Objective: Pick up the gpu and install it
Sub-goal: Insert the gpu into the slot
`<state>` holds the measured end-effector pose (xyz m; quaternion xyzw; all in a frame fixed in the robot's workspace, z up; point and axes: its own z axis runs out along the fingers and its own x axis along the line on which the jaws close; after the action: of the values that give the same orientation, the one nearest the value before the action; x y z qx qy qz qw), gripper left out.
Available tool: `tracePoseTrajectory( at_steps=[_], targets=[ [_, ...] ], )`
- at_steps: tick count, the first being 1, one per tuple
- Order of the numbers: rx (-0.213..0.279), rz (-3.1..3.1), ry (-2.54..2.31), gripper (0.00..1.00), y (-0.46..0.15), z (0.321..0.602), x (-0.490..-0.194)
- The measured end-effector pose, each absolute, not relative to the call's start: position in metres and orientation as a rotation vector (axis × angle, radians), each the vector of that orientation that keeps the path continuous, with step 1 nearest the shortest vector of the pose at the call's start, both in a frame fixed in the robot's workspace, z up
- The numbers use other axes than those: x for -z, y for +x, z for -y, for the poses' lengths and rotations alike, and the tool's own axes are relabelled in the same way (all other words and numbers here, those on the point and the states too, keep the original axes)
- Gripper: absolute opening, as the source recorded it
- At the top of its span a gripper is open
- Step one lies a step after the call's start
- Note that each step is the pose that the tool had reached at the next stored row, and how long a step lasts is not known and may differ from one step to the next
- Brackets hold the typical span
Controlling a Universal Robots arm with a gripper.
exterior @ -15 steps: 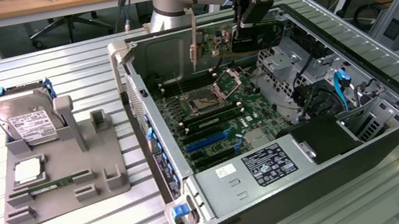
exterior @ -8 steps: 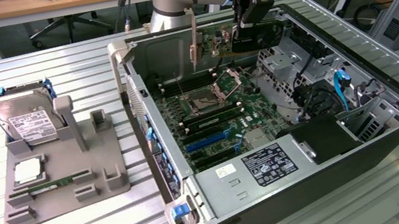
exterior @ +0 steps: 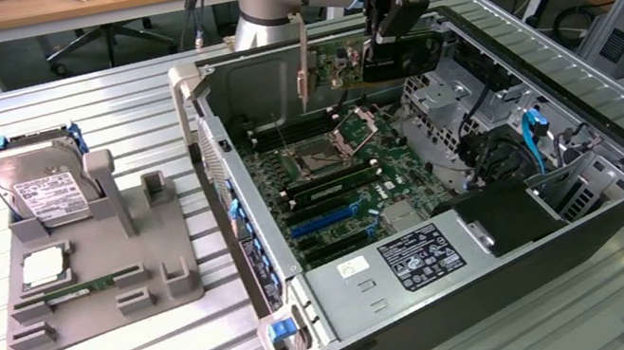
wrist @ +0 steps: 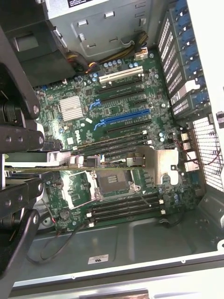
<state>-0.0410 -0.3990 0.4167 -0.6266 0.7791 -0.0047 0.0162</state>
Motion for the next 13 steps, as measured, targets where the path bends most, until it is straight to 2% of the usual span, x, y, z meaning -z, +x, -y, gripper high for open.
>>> tracePoseTrajectory(
  at_steps=[13],
  targets=[
    [0.014, -2.383, -1.996, 0.27, -0.041, 0.399, -0.4167]
  ],
)
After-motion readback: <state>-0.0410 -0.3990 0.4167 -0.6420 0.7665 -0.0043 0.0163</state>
